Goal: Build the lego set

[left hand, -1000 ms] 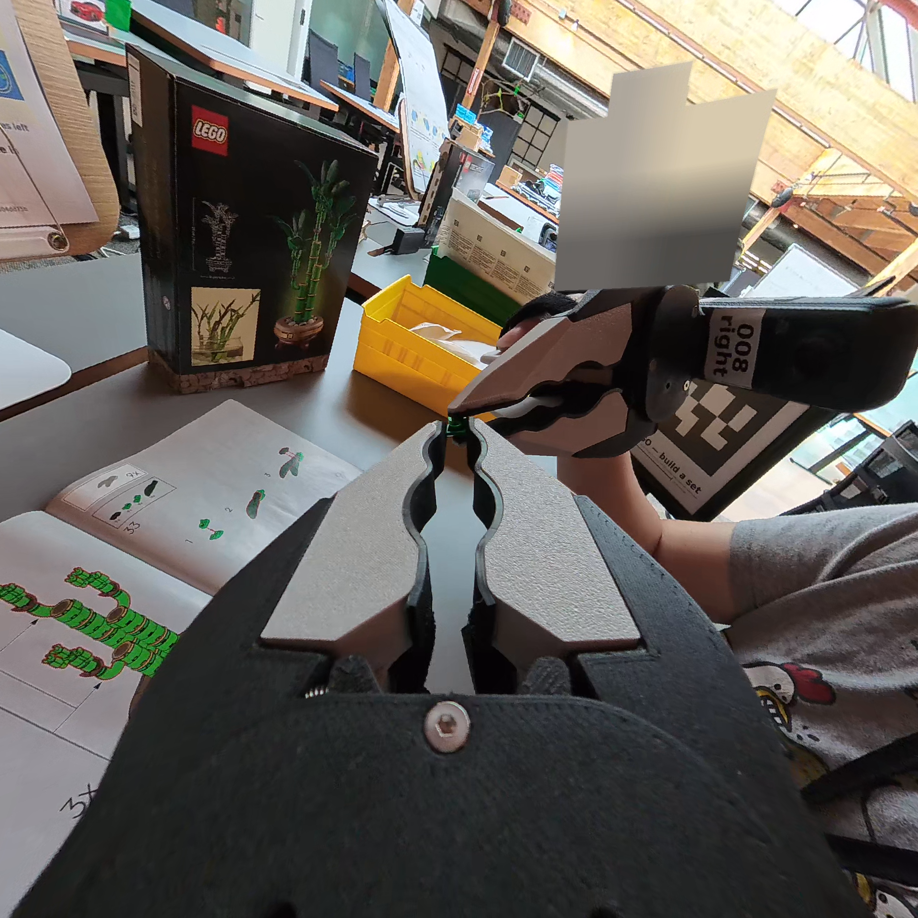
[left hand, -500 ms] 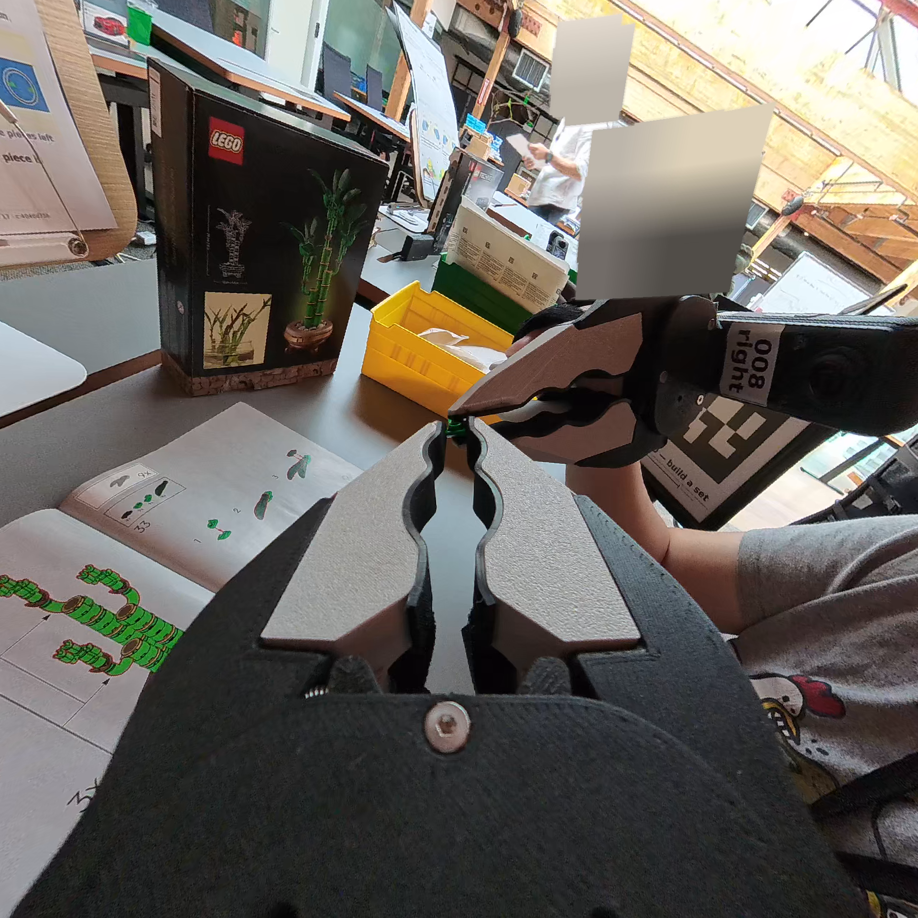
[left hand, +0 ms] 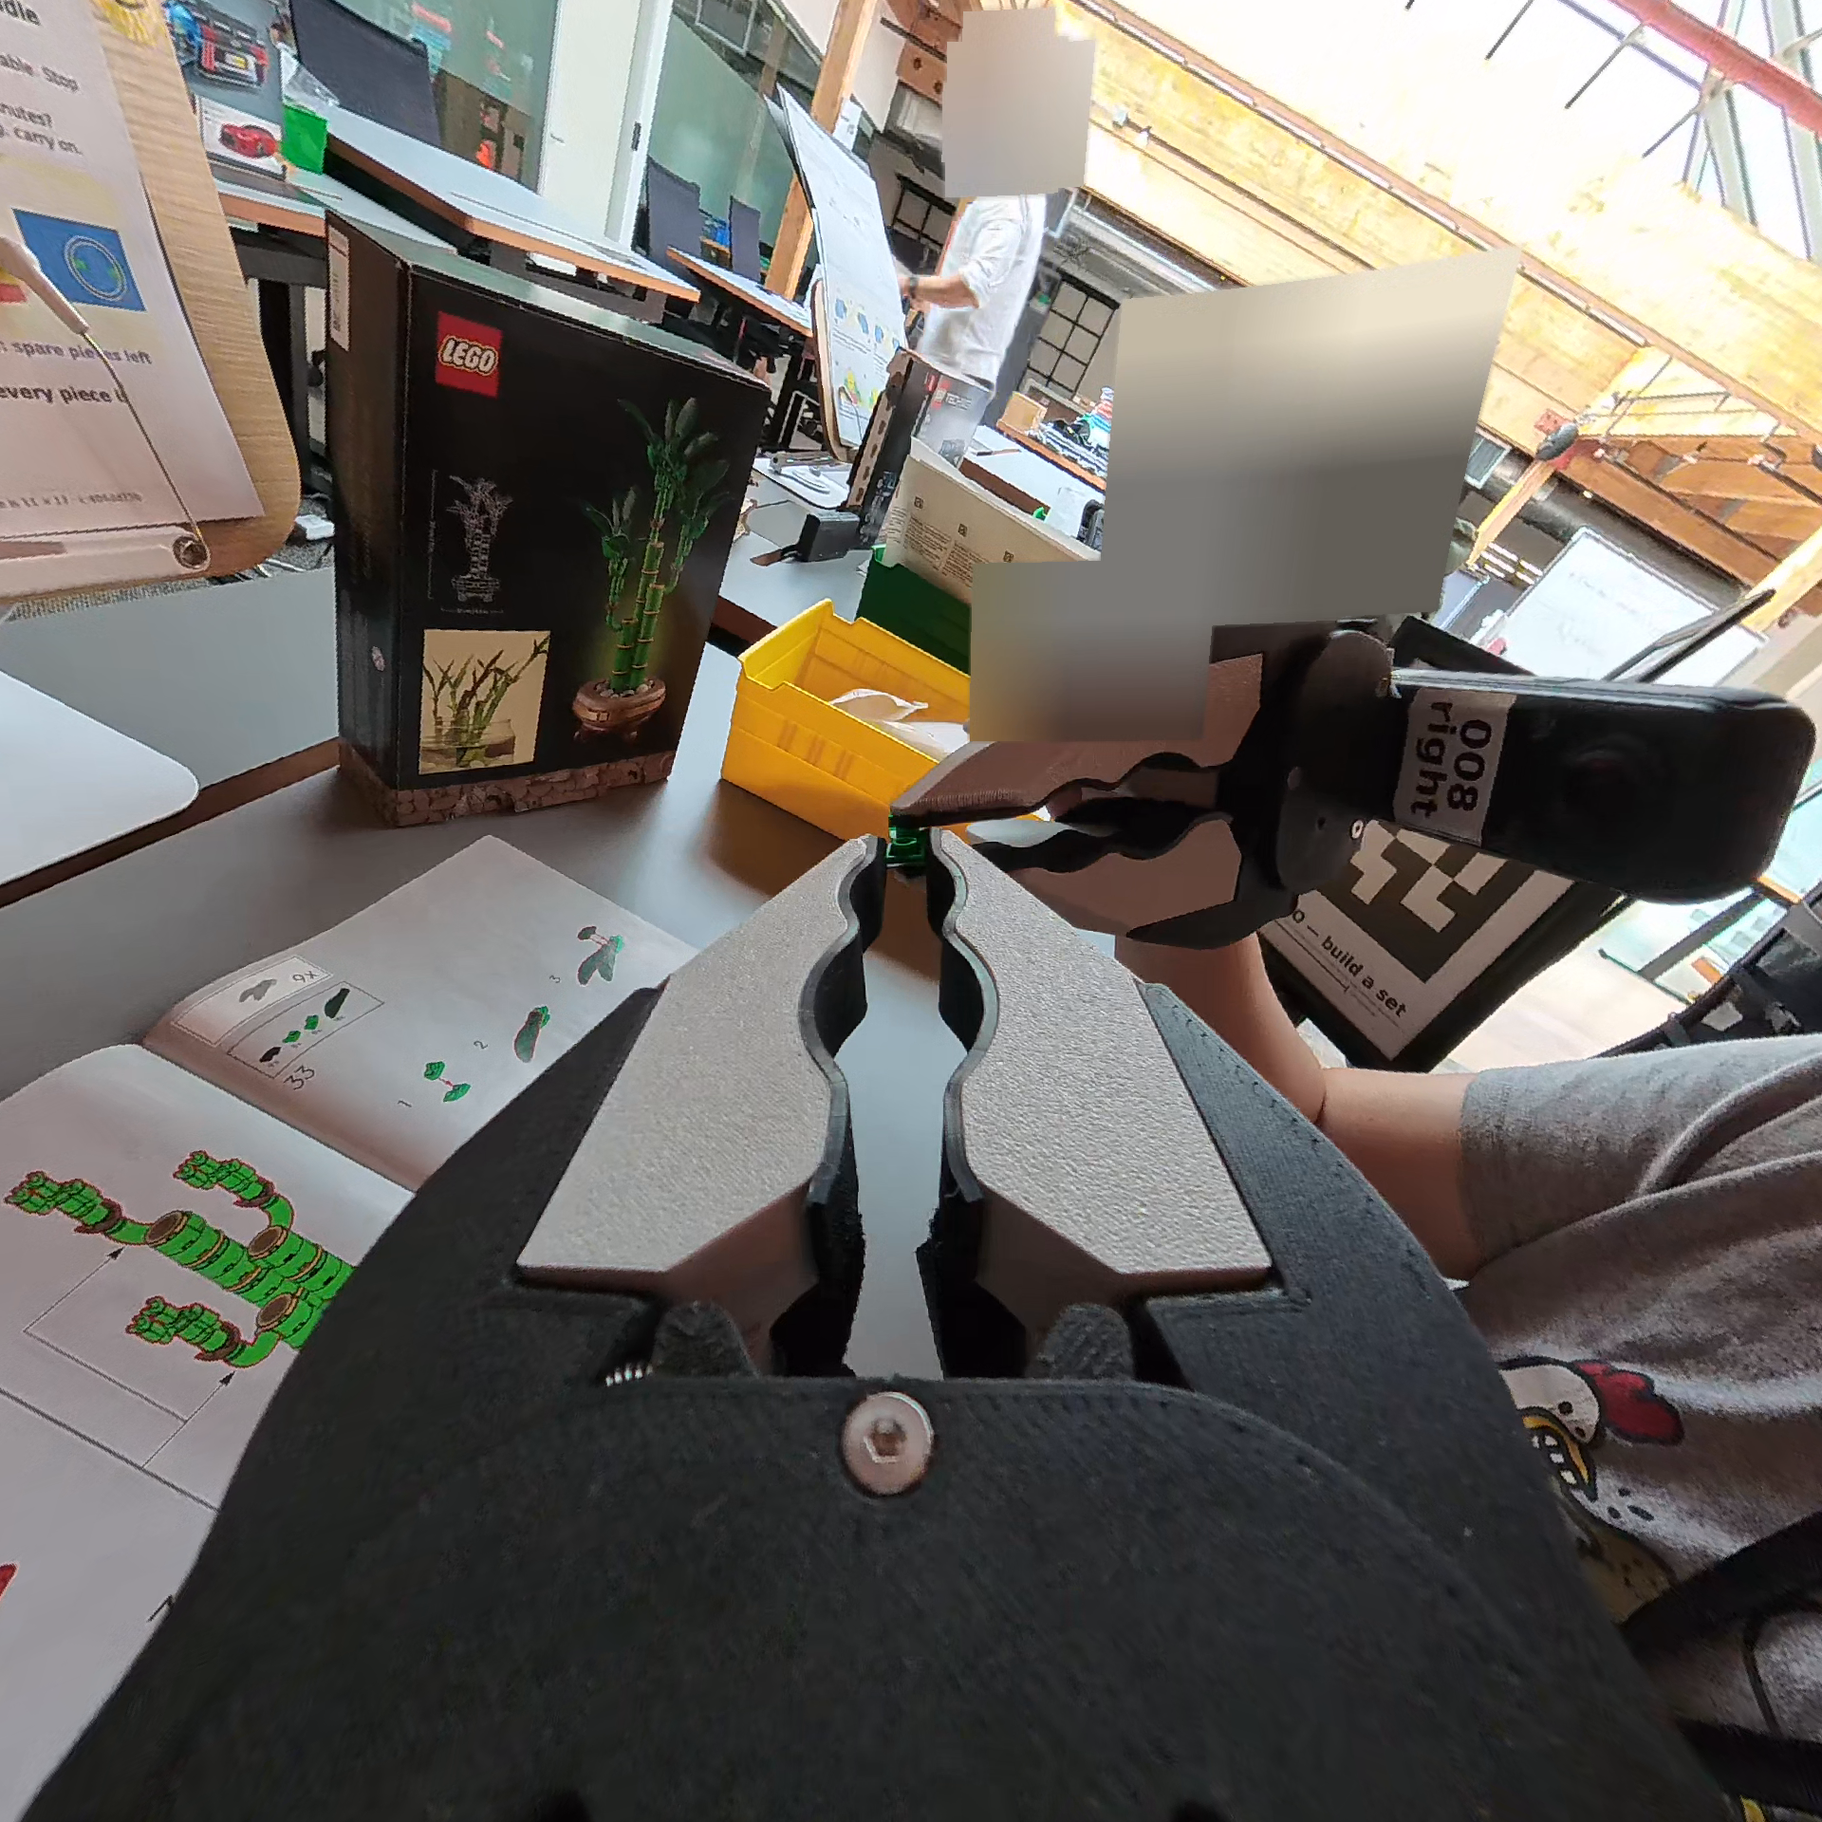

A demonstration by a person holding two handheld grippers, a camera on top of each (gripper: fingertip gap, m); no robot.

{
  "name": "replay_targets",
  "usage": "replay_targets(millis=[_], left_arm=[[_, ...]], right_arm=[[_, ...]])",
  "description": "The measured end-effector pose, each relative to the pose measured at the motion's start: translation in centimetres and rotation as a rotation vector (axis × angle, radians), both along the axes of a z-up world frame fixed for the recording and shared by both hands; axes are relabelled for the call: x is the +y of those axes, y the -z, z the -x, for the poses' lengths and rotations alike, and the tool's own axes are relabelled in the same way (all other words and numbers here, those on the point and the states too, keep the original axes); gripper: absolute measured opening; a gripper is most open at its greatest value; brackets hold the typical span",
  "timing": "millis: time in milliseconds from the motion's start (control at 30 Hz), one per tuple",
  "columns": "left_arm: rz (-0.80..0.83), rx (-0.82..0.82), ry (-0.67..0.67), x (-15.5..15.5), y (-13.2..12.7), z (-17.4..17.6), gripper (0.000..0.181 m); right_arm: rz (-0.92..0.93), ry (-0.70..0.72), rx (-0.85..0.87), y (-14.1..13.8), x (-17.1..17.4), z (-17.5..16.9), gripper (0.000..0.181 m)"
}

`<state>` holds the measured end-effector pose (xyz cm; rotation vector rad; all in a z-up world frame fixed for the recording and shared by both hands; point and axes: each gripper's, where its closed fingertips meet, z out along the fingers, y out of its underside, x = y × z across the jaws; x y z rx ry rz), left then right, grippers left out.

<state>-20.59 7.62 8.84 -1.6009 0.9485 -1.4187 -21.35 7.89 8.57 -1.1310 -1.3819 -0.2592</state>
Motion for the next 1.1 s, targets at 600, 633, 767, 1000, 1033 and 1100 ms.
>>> replay_targets(millis=[600, 633, 767, 1000, 1033, 1100], left_arm=[[-0.066, -0.092, 0.06, -1.5, -3.1, 1.7, 0.028], [-0.081, -0.086, 0.066, -1.8, -3.0, 1.4, 0.028], [-0.149, -0.117, 0.079, -3.1, -3.9, 0.8, 0.025], [-0.299, -0.209, 0.108, -5.9, -6.5, 1.3, 0.018], [-0.318, -0.211, 0.107, -6.2, -6.7, 1.3, 0.017], [-0.347, -0.202, 0.1, -6.7, -6.9, 1.4, 0.017]], right_arm=[[-0.082, 0.051, 0.065, -4.1, -2.2, -0.4, 0.006], [-0.096, 0.048, 0.065, -4.4, -2.5, -0.2, 0.006], [-0.141, 0.043, 0.061, -5.3, -3.7, 0.1, 0.006], [-0.293, -0.036, 0.07, -7.3, -6.2, 1.0, 0.006], [-0.311, -0.039, 0.076, -7.6, -6.4, 1.0, 0.006], [-0.336, -0.046, 0.078, -7.9, -6.7, 1.0, 0.006]])
